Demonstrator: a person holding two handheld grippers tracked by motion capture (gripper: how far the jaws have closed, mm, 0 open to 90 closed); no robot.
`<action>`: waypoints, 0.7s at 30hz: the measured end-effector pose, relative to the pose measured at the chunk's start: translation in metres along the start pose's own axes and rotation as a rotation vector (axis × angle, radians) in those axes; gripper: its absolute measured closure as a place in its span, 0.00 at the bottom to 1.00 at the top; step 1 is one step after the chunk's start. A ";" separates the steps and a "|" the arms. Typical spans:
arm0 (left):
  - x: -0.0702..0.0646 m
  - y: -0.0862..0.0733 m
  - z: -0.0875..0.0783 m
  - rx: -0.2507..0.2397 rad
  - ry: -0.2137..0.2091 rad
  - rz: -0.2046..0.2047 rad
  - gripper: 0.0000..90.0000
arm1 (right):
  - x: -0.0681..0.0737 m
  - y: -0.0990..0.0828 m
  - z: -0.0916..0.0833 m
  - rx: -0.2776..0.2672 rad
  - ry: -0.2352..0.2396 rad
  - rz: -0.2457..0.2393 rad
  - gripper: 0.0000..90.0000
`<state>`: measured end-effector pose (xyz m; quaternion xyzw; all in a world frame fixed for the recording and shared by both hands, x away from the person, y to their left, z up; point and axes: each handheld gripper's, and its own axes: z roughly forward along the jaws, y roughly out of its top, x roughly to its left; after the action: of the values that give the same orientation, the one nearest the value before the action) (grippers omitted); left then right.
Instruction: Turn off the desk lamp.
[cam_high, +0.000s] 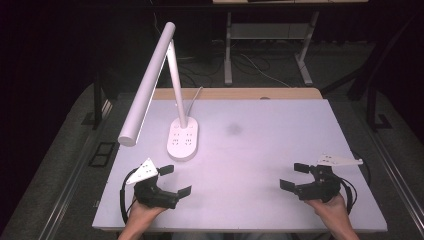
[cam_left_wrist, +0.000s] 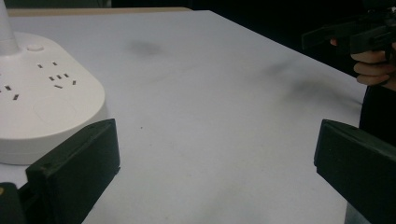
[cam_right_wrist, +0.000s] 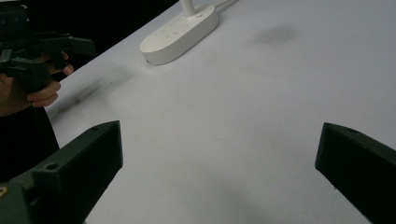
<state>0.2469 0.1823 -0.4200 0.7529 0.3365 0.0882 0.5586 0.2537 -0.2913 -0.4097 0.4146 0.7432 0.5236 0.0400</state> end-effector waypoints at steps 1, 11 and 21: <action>0.000 0.000 0.000 0.001 0.000 -0.001 0.00 | 0.000 0.000 0.000 0.000 0.000 0.000 0.01; 0.000 0.000 0.001 0.008 -0.003 0.002 0.00 | 0.001 -0.001 0.000 0.023 -0.011 -0.005 0.01; 0.000 0.000 0.000 0.002 -0.004 0.002 0.00 | 0.000 0.000 0.002 0.031 -0.016 -0.016 0.01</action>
<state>0.2466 0.1826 -0.4198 0.7540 0.3347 0.0871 0.5585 0.2548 -0.2900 -0.4106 0.4133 0.7541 0.5084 0.0439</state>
